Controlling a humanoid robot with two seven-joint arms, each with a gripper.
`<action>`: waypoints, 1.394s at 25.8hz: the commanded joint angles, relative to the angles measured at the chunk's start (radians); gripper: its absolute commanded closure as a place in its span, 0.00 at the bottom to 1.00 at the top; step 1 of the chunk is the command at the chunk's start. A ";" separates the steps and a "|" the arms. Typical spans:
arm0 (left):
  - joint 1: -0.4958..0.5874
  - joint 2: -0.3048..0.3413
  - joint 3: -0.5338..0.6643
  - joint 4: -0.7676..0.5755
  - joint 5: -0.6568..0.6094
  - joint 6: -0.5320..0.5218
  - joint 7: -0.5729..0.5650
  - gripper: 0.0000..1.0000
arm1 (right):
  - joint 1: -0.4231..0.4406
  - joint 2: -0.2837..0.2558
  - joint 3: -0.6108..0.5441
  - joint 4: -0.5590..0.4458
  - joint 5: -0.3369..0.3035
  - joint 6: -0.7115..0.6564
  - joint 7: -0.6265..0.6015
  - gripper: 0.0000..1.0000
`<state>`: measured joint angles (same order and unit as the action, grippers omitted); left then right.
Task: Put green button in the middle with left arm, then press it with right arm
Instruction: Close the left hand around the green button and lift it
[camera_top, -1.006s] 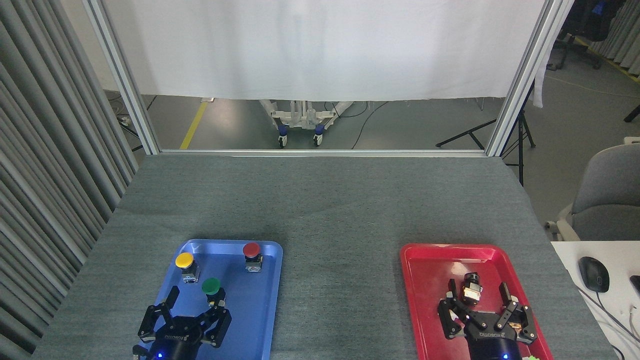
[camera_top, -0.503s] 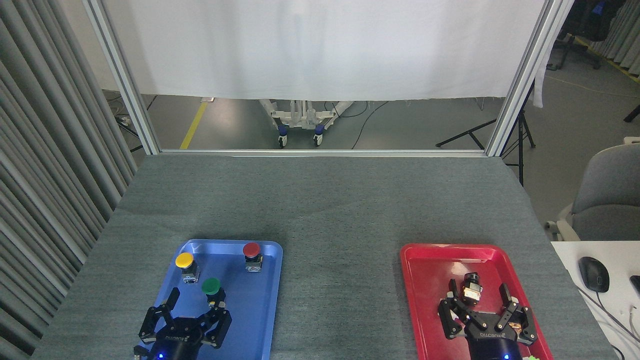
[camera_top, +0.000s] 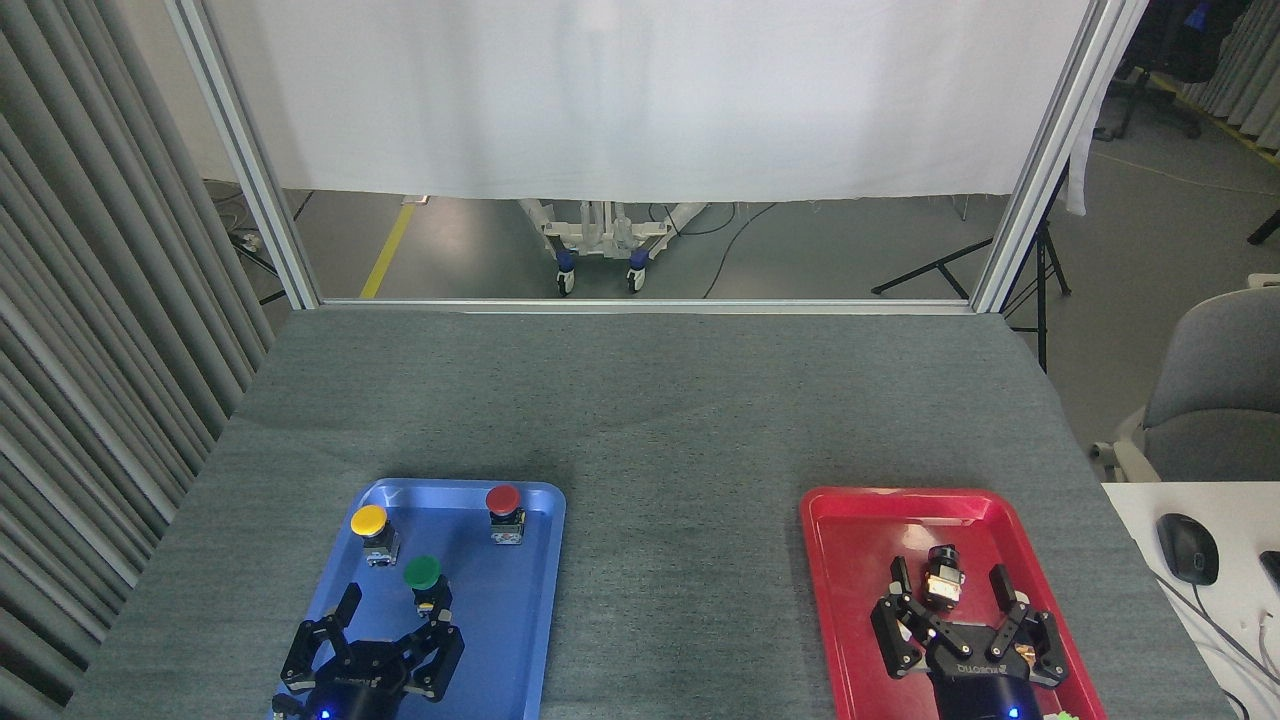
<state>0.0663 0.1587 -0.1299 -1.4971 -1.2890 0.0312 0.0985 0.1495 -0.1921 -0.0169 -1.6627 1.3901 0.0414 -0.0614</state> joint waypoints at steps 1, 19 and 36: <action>-0.005 -0.001 0.000 0.029 -0.003 -0.001 0.000 0.01 | -0.001 0.002 0.000 0.000 -0.002 -0.003 0.000 0.00; -0.137 -0.005 -0.022 0.259 -0.006 -0.016 0.001 0.02 | -0.001 0.005 0.000 0.000 -0.002 -0.006 0.000 0.00; -0.215 -0.054 -0.048 0.382 -0.006 -0.024 0.003 0.27 | 0.001 0.005 0.000 0.000 -0.002 -0.006 0.000 0.00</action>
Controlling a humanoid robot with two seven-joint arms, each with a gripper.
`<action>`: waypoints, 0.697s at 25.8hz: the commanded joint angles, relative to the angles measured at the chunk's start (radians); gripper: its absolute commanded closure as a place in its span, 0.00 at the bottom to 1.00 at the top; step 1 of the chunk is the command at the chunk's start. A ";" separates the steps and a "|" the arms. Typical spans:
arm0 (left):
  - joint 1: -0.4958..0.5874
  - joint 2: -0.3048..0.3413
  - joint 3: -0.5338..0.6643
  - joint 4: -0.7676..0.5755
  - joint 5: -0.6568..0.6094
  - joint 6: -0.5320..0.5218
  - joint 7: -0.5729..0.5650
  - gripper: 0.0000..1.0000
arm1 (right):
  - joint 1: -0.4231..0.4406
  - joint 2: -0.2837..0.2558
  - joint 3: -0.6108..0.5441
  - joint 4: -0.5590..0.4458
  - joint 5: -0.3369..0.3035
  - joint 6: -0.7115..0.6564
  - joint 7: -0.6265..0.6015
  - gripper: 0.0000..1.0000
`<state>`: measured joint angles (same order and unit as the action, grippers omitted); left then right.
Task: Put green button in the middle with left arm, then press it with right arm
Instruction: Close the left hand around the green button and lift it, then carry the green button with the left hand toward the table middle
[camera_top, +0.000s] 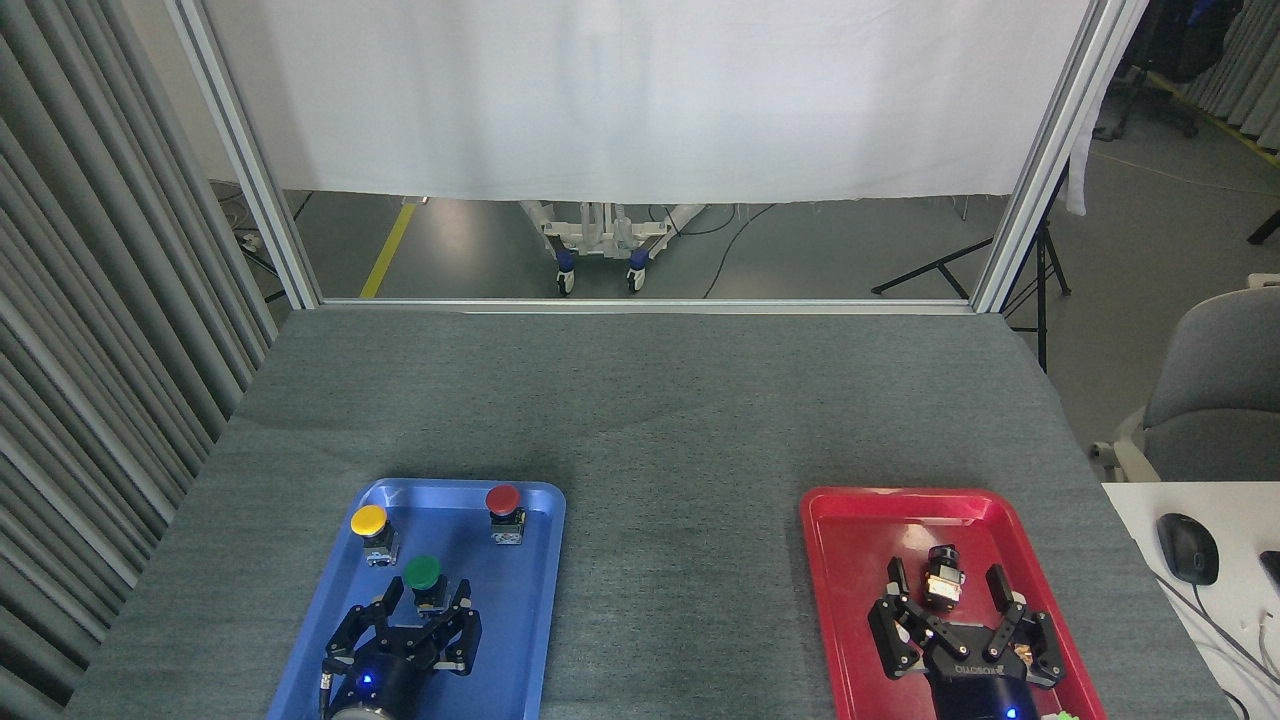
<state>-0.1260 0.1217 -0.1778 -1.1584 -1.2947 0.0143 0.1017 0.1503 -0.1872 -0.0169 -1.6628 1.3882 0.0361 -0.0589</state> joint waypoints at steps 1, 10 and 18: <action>-0.027 -0.022 -0.002 0.054 0.000 -0.008 0.003 0.30 | 0.000 0.000 0.000 0.000 0.000 -0.001 -0.002 0.00; -0.015 -0.010 -0.012 0.049 -0.008 -0.040 0.015 1.00 | -0.001 -0.001 0.000 0.000 0.000 -0.001 -0.002 0.00; -0.014 -0.001 -0.034 -0.144 -0.024 -0.261 0.036 1.00 | 0.000 -0.001 0.000 0.000 0.000 -0.001 -0.002 0.00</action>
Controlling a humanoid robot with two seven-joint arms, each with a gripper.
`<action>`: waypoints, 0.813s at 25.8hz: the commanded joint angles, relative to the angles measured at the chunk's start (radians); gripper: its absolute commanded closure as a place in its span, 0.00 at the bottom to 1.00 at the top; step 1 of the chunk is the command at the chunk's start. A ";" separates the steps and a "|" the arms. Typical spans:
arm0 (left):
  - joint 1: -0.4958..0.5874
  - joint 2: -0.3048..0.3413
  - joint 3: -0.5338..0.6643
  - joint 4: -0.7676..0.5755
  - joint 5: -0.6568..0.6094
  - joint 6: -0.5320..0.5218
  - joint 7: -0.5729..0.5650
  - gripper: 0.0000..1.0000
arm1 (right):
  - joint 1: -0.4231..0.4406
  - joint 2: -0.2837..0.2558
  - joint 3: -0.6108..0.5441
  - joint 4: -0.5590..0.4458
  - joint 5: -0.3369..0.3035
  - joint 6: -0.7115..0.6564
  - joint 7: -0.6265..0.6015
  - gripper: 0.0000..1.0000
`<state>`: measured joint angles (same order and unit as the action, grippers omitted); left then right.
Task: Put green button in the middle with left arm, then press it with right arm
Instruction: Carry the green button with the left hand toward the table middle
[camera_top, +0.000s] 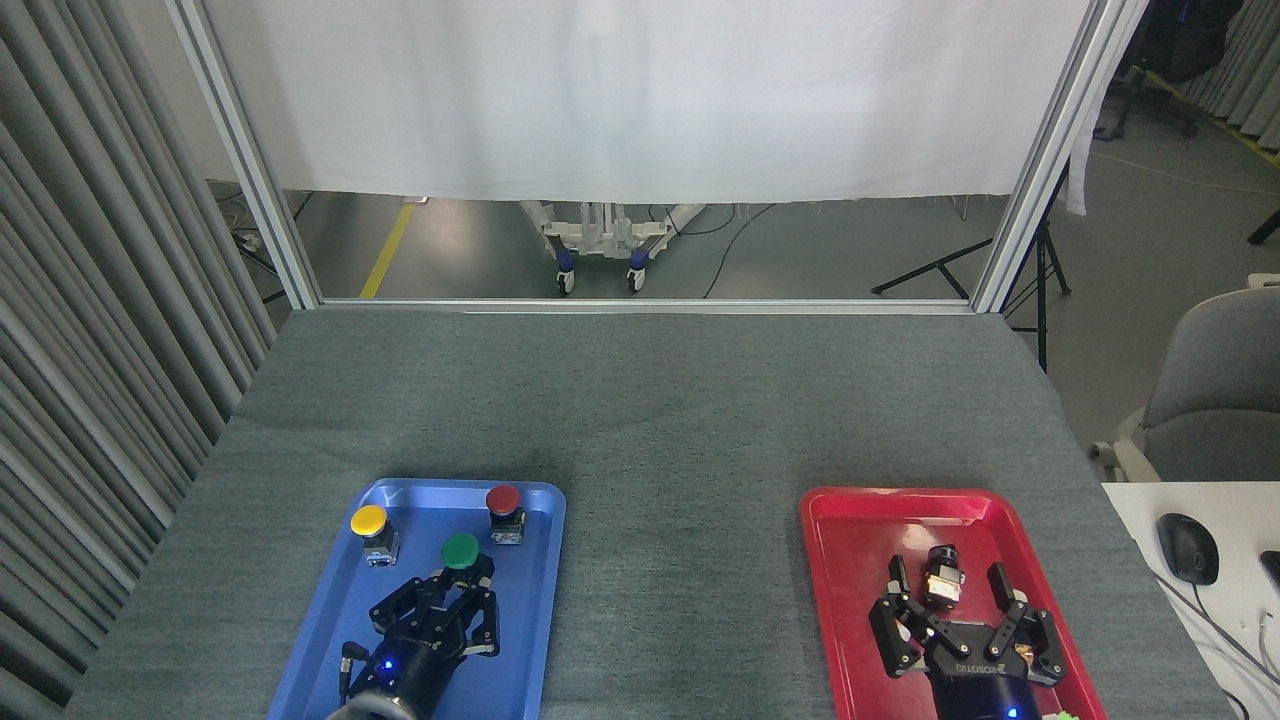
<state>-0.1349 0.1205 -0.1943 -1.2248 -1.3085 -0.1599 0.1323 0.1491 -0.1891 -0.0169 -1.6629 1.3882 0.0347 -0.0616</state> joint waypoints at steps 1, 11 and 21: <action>-0.019 -0.007 -0.051 -0.093 -0.021 -0.109 0.004 1.00 | 0.001 0.000 0.000 0.000 0.000 0.001 0.000 0.00; -0.235 -0.166 -0.326 0.209 -0.150 -0.112 -0.013 1.00 | 0.000 0.002 0.000 0.000 0.002 -0.001 0.000 0.00; -0.235 -0.220 -0.333 0.335 -0.216 -0.112 -0.008 1.00 | 0.001 0.004 0.000 0.002 0.002 -0.001 0.000 0.00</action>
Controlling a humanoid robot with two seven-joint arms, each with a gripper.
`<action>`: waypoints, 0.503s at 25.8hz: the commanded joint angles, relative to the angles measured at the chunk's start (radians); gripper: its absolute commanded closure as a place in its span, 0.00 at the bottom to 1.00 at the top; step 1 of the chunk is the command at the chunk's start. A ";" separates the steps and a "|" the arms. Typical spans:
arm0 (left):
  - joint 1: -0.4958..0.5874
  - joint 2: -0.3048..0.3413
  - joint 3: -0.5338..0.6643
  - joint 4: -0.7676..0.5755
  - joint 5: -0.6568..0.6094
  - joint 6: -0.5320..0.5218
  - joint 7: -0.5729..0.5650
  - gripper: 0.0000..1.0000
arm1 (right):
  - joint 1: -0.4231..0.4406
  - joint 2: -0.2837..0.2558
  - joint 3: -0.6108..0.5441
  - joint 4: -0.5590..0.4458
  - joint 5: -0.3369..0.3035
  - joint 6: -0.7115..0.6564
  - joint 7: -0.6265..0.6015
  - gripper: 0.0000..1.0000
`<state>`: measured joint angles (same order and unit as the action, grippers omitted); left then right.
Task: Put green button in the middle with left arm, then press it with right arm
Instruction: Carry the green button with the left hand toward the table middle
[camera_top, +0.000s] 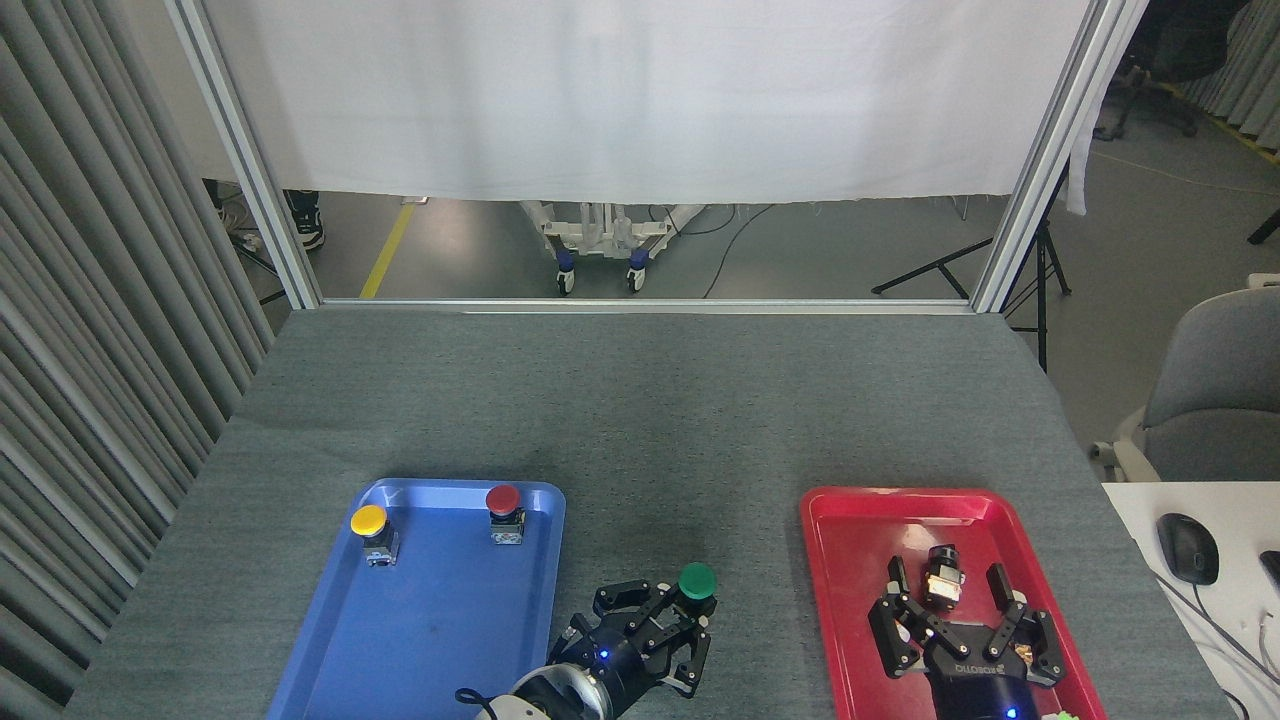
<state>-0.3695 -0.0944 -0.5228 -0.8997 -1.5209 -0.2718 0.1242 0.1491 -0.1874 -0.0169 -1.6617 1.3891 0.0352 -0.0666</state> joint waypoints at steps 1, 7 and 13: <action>0.000 -0.002 -0.005 0.012 -0.004 0.000 0.000 1.00 | 0.001 0.002 0.000 -0.001 0.001 -0.001 0.005 0.00; 0.000 -0.005 -0.028 0.041 -0.004 -0.006 0.012 0.96 | 0.000 0.000 0.000 0.000 0.001 -0.001 0.005 0.00; 0.000 -0.010 -0.033 0.038 0.002 0.002 0.015 0.24 | 0.000 -0.001 0.000 0.000 0.001 0.000 0.005 0.00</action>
<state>-0.3697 -0.1009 -0.5527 -0.8604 -1.5228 -0.2742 0.1386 0.1491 -0.1884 -0.0169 -1.6617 1.3898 0.0338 -0.0614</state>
